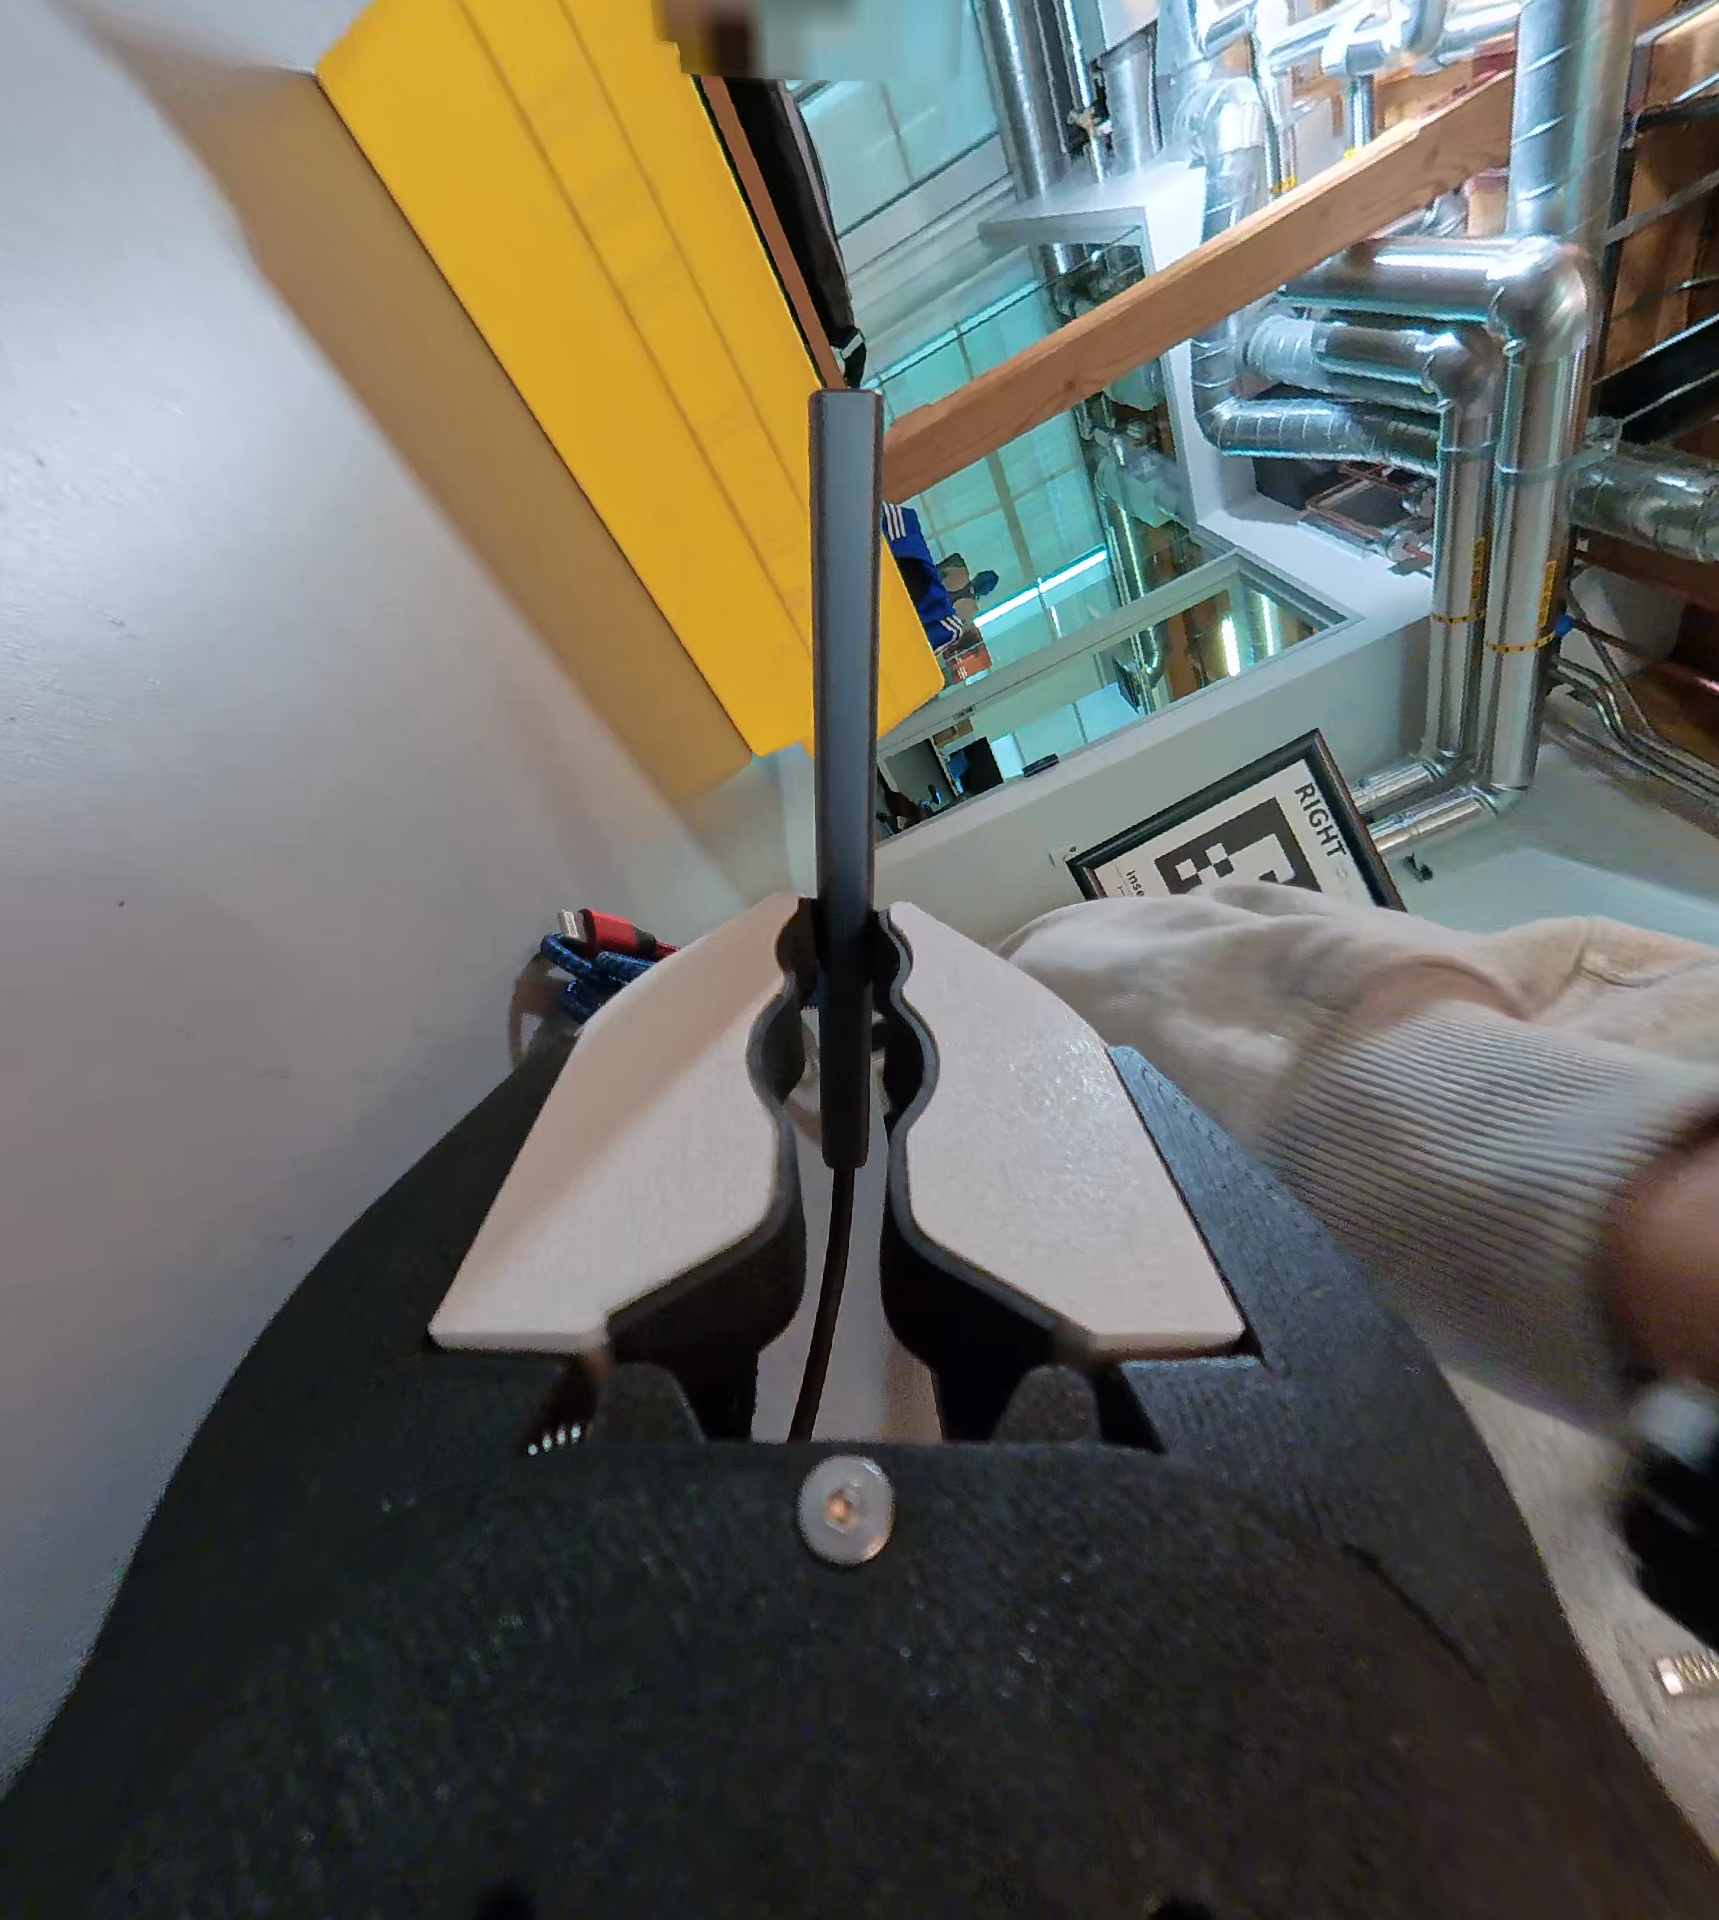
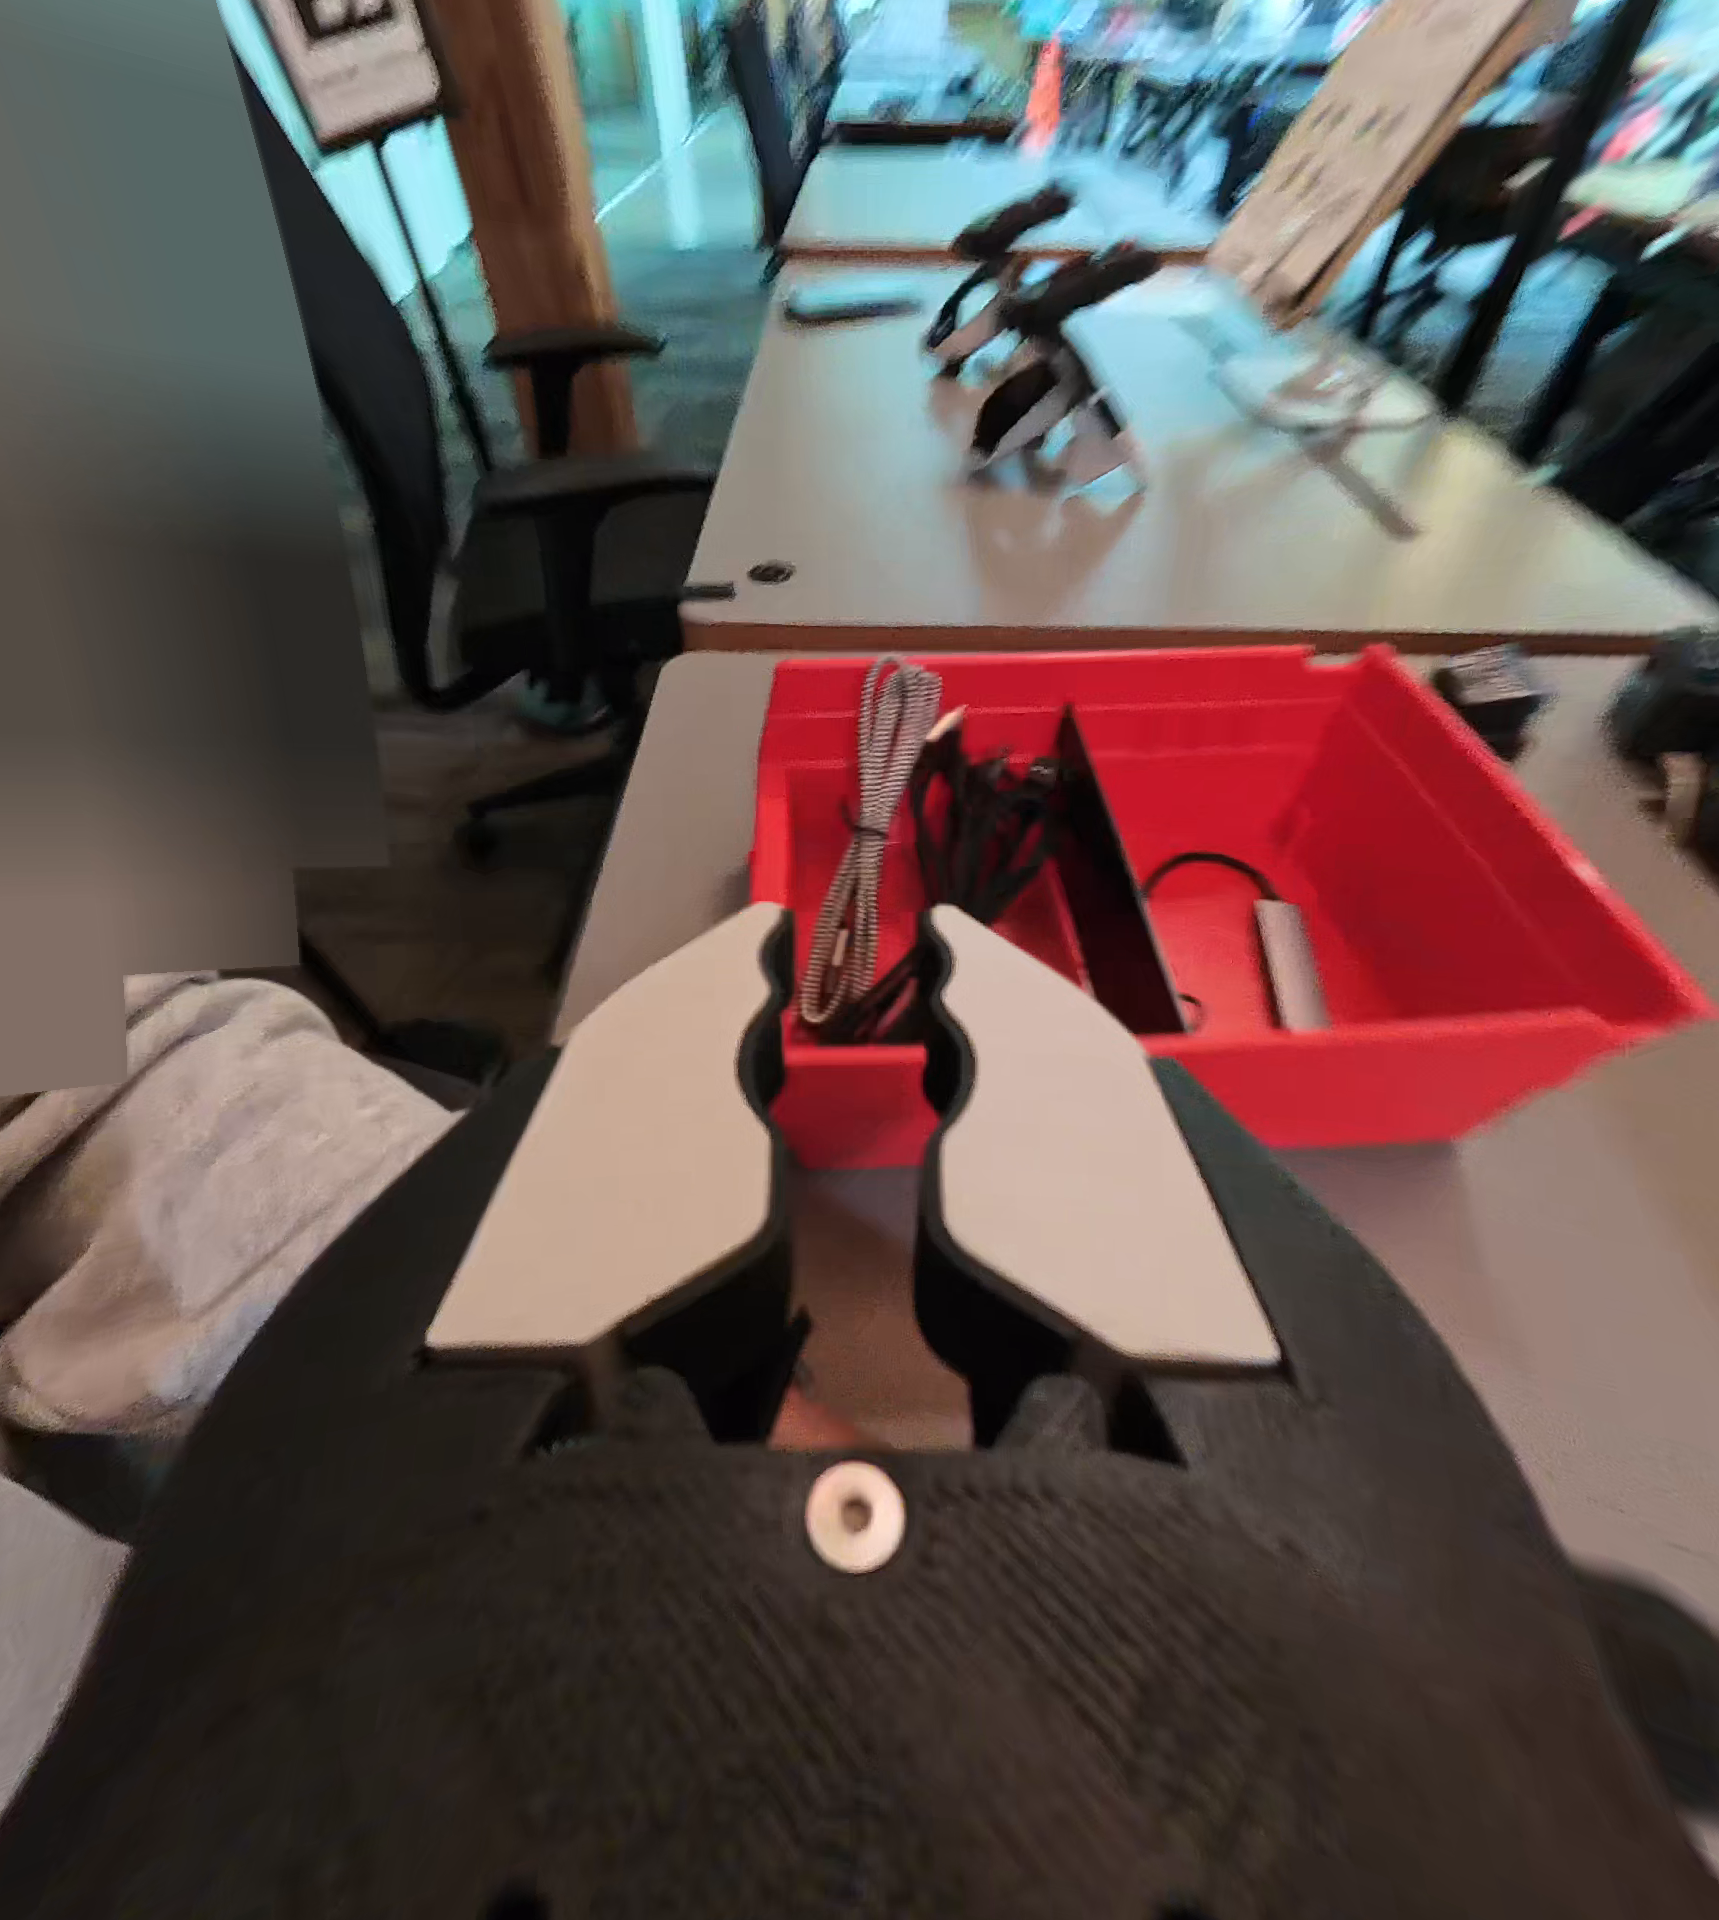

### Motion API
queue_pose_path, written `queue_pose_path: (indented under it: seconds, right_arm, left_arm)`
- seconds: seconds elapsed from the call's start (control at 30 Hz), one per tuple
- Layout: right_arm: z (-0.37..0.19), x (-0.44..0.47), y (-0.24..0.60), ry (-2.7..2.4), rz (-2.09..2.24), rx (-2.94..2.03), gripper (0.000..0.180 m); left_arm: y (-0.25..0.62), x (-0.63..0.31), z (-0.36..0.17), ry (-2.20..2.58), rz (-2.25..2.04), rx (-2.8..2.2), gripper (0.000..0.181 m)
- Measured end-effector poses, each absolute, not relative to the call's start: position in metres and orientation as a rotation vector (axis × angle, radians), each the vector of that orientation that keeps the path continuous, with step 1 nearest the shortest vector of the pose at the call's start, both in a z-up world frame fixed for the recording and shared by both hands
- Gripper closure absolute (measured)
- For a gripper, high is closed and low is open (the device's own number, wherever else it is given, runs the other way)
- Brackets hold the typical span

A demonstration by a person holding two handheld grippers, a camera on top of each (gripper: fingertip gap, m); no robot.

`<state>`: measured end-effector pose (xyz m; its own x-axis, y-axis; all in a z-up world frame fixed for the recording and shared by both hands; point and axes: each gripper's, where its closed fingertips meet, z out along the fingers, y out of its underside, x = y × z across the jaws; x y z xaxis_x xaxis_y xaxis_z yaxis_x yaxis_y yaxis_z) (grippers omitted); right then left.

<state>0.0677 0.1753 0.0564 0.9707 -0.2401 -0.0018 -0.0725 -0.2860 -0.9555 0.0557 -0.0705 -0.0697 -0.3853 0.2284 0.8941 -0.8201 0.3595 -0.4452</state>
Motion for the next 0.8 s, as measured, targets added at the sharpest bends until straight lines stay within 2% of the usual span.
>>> queue_pose_path:
  seconds: [0.07,0.2,0.33,0.43,0.57,0.8]
  right_arm:
    - [0.047,0.069,0.207,0.202,-0.032,-2.005,0.149]
    - [0.024,0.092,0.258,0.098,-0.041,-2.238,0.15]
    - [-0.026,0.119,0.29,0.036,-0.039,-2.542,0.148]
    - [-0.065,0.126,0.302,0.021,0.019,-2.735,0.152]
    - [-0.099,0.133,0.296,-0.023,-0.024,-2.953,0.149]
    - [-0.093,0.137,0.297,-0.014,-0.027,-2.907,0.162]
  left_arm:
    - [-0.071,0.058,-0.07,-1.563,1.25,0.563,0.171]
    - [-0.073,0.062,-0.07,-1.556,1.249,0.571,0.171]
    - [-0.074,0.064,-0.07,-1.538,1.23,0.586,0.171]
    - [-0.074,0.065,-0.07,-1.531,1.225,0.588,0.171]
    - [-0.074,0.065,-0.07,-1.521,1.213,0.593,0.171]
    - [-0.075,0.066,-0.071,-1.514,1.203,0.6,0.171]
